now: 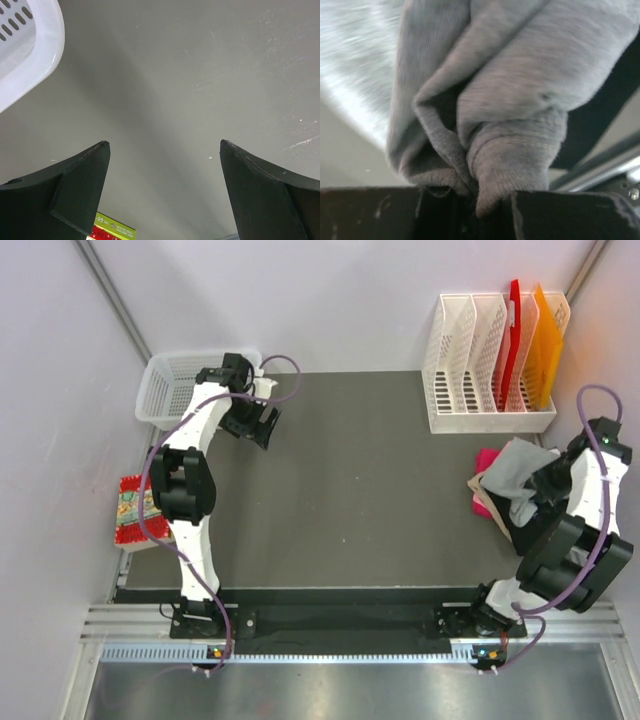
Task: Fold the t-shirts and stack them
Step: Neatly place the folded tshirt to the corner
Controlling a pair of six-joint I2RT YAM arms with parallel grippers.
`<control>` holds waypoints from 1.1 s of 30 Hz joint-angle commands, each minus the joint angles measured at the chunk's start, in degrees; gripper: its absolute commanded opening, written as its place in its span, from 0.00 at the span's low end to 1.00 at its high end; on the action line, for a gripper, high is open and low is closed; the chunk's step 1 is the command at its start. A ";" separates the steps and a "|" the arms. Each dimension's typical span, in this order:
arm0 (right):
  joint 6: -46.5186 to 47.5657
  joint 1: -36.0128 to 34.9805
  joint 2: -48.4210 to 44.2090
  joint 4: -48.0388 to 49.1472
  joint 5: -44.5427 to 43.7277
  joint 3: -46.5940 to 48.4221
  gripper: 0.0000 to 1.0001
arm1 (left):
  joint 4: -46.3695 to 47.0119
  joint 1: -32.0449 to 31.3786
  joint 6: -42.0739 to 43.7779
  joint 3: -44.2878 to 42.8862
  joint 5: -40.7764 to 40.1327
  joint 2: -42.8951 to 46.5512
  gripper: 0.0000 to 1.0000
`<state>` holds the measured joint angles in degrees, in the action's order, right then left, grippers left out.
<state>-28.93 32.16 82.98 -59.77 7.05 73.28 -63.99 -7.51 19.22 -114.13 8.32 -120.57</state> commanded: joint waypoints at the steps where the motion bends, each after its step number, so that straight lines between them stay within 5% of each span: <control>1: -5.16 0.80 -7.03 -1.40 -4.67 -6.03 0.07 | 2.11 0.39 1.08 0.48 0.74 2.71 0.95; 2: -5.96 0.80 -7.74 -1.49 -5.02 -8.04 0.17 | 2.11 0.48 1.34 0.57 0.74 2.71 0.95; 3: -6.66 0.80 -8.44 -1.75 -5.38 -8.76 0.40 | 2.20 0.48 1.34 0.57 0.65 2.63 0.95; 6: -7.55 0.80 -9.59 -3.16 -6.69 -9.38 0.68 | 2.20 0.48 1.87 0.92 0.21 2.54 0.95; 9: -6.85 0.71 -10.21 -5.79 -8.53 -7.89 0.81 | 1.85 0.48 2.31 1.10 -0.05 2.62 0.95; 21: -11.14 -6.93 -14.43 -15.21 -1.60 9.60 0.98 | 1.32 0.48 2.57 0.57 -0.58 2.97 0.95; 33: -14.23 -10.98 -1.96 0.53 -7.04 8.29 1.00 | 0.70 0.48 2.31 2.06 -2.07 4.64 0.95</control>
<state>-42.09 21.15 76.86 -65.65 3.62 82.06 -63.51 -7.27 21.10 -112.99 7.55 -120.49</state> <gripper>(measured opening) 0.991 0.949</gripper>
